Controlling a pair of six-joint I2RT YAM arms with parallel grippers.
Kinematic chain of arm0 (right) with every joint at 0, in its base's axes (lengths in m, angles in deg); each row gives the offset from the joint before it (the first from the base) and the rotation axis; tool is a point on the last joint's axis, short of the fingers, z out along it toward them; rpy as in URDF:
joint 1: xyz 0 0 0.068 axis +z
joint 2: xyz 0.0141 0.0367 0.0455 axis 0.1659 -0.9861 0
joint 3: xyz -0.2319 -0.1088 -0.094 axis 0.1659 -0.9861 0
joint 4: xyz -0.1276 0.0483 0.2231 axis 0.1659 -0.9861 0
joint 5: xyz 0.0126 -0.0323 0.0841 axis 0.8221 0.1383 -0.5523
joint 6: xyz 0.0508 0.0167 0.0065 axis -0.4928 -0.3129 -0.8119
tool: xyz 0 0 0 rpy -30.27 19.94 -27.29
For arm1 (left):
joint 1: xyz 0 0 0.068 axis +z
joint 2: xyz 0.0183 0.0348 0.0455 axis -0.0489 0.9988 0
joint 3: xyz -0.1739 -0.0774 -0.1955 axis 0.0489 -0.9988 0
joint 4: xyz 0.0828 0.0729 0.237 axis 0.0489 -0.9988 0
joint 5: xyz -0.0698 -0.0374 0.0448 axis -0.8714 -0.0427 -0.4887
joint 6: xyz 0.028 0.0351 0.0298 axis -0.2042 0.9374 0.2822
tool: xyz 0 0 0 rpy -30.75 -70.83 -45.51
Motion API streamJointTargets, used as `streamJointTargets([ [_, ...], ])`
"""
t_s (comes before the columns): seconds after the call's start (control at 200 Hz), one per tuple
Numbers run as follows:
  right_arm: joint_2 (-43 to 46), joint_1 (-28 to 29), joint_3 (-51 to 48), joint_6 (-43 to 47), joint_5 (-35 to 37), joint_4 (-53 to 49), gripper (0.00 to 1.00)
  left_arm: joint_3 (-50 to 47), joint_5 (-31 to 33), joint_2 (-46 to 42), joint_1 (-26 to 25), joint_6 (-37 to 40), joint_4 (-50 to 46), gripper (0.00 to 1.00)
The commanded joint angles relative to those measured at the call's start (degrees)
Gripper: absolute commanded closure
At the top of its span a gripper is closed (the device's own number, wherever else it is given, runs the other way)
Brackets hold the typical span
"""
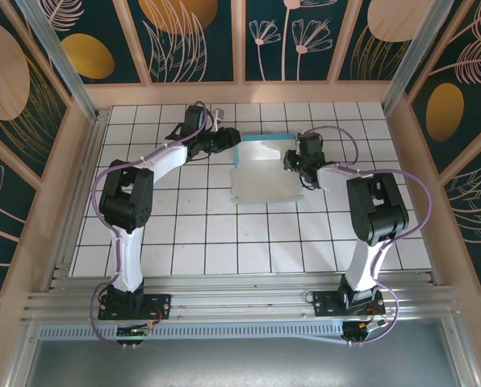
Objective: Fold the paper box
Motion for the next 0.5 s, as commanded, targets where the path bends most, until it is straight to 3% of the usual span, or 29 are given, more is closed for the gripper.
streamJointTargets([
  [0.0,1.49,2.84,-2.35,4.16,10.72,-1.71,0.82,-1.27,-1.29,-1.51,-1.58,0.56,-0.56,0.61],
  [0.085,2.54,3.02,-3.29,4.29,12.2,-1.55,0.82,-1.43,-1.04,-1.73,-1.58,0.72,-0.69,0.6],
  [0.285,3.08,3.26,-5.06,2.48,5.07,0.74,0.74,-1.61,0.06,-2.29,-1.58,2.79,-1.76,0.61],
  [0.496,11.25,2.12,-7.71,4.51,3.49,1.54,0.47,-0.7,1.34,-1.76,-1.58,5.29,-3.85,0.6],
])
